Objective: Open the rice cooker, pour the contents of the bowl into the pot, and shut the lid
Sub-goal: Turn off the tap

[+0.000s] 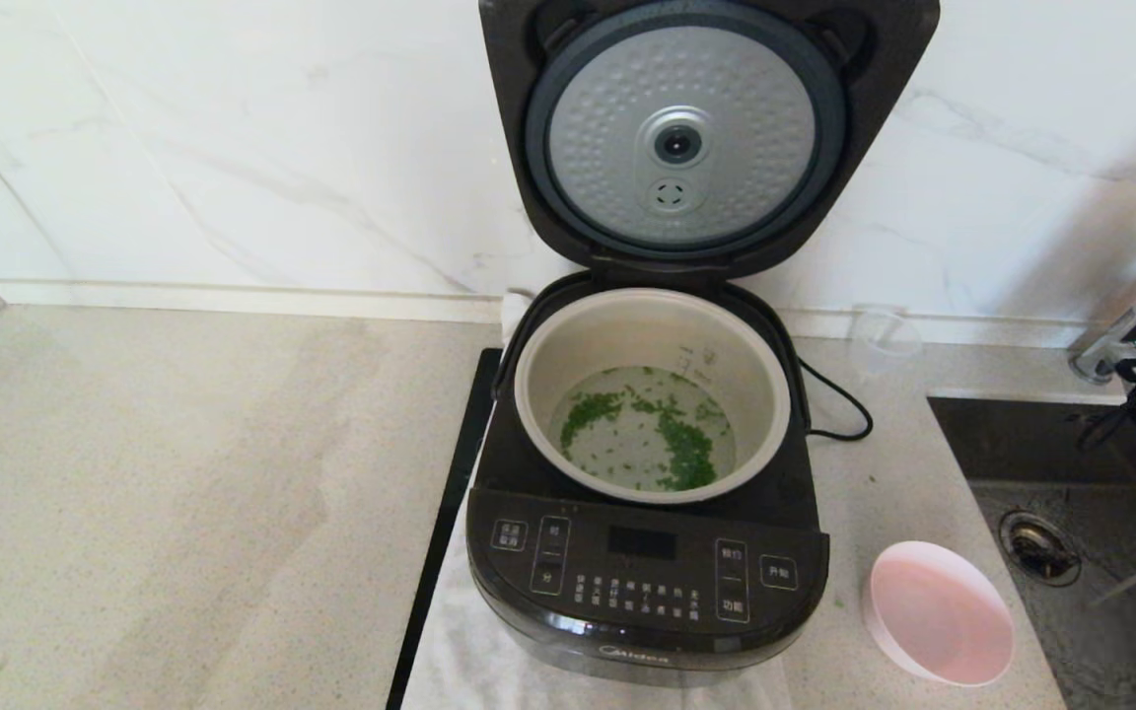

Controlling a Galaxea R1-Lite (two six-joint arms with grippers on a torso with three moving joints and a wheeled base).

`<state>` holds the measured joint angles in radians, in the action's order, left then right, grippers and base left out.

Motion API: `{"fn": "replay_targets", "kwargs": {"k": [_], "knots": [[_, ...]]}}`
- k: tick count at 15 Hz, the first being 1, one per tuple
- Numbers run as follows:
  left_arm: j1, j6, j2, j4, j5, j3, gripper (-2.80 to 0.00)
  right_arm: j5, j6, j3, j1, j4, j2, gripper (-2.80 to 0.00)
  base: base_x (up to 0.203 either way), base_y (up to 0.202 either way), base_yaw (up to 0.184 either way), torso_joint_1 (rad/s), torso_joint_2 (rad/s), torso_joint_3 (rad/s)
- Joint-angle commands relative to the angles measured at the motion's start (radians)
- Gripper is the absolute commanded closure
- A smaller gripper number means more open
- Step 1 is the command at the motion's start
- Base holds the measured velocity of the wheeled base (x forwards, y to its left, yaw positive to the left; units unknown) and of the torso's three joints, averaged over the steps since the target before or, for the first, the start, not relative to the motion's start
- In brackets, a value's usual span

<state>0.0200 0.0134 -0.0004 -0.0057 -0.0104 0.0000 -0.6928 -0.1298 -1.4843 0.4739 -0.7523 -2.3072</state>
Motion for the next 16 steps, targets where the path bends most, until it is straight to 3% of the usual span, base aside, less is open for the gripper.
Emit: {"fn": "replay_targets", "kwargs": {"k": [1,9,16], "knots": [[0.0,0.0,-0.001,0.0,0.0,0.002,0.0,-0.002,-0.019,-0.043,-0.011,-0.007,-0.021,0.0,0.0,0.0,0.0,0.0,0.0,0.0],[0.0,0.0,-0.001,0.0,0.0,0.002,0.0,-0.036,-0.027,-0.126,-0.038,-0.009,-0.058,0.0,0.0,0.0,0.0,0.0,0.0,0.0],[0.0,0.0,-0.001,0.0,0.0,0.002,0.0,-0.012,-0.013,0.188,-0.084,-0.009,0.234,0.0,0.0,0.0,0.0,0.0,0.0,0.0]]}}
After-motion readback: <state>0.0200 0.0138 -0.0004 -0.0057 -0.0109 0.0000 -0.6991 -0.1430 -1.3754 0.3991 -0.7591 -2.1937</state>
